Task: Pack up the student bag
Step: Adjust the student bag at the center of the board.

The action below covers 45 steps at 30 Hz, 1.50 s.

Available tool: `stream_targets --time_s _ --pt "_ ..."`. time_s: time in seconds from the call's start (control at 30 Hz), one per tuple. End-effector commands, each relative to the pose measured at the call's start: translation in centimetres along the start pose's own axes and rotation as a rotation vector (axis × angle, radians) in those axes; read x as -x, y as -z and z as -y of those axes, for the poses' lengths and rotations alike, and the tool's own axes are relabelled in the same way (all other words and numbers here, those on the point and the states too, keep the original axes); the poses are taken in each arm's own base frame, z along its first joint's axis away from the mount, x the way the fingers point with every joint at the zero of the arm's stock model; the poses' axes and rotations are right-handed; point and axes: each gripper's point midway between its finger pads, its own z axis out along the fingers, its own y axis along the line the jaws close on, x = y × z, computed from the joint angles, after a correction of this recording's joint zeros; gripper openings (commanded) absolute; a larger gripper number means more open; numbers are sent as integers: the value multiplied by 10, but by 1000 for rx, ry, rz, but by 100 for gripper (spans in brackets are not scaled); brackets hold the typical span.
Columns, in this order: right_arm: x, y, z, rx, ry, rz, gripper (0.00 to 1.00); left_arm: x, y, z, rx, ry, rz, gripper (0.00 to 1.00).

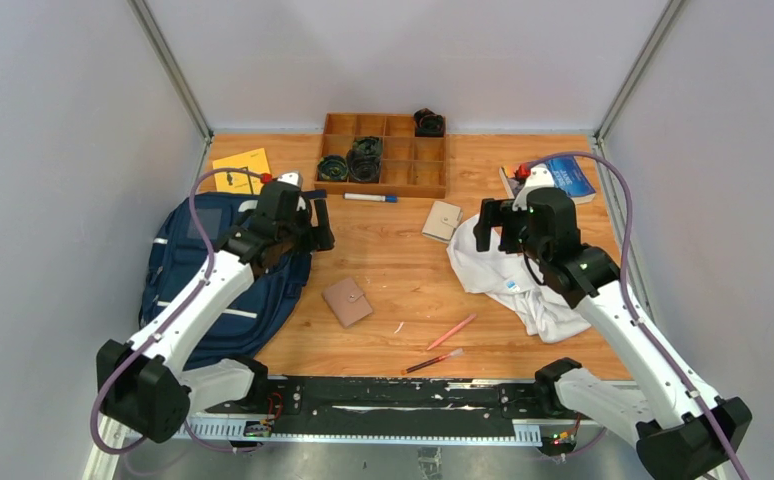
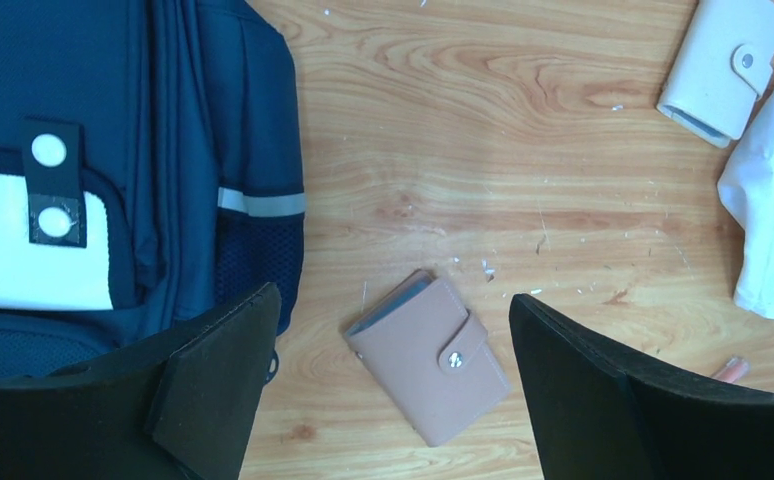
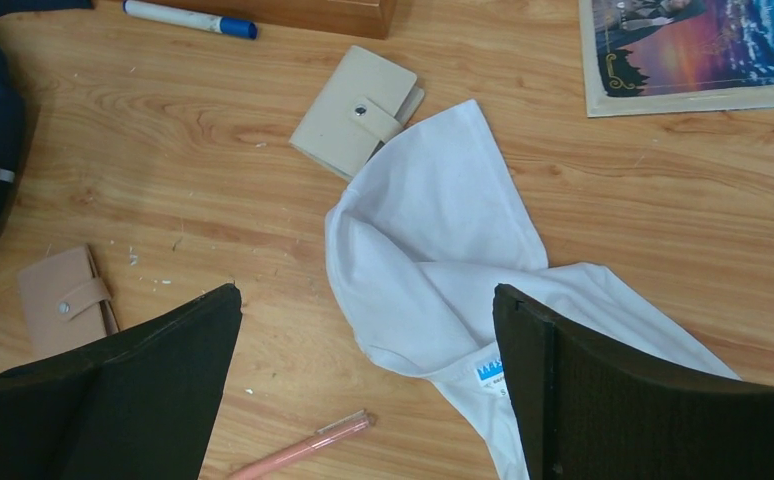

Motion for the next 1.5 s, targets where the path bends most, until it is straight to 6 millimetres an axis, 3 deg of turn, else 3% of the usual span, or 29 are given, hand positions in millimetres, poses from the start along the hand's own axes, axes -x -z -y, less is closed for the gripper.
stream_targets --time_s 0.0,0.17,0.3,0.47,0.7,0.8,1.03,1.23,1.47 --pt "3 -1 -15 88 21 2 100 21 -2 6 6 -22 29 91" --pt "-2 -4 -19 107 20 -6 100 27 -7 0 44 9 44 91" --pt "-8 -6 -35 197 36 -41 100 24 -13 -5 55 50 27 90" --pt "-18 -12 -56 270 69 -80 100 16 -11 -10 104 -24 30 88" --pt "-45 -20 -122 437 191 -161 100 6 -19 -2 131 -175 -23 87" --pt "-64 -29 -136 418 258 -214 100 2 -26 1 190 -241 -70 88" --pt "-81 -38 -125 358 311 -277 100 11 -44 -6 284 -317 -126 88" --pt "-83 -40 -102 253 343 -254 100 -11 -57 -15 322 -332 -228 89" --pt "-87 -41 -100 241 339 -283 100 -12 -36 -67 485 -314 -257 86"
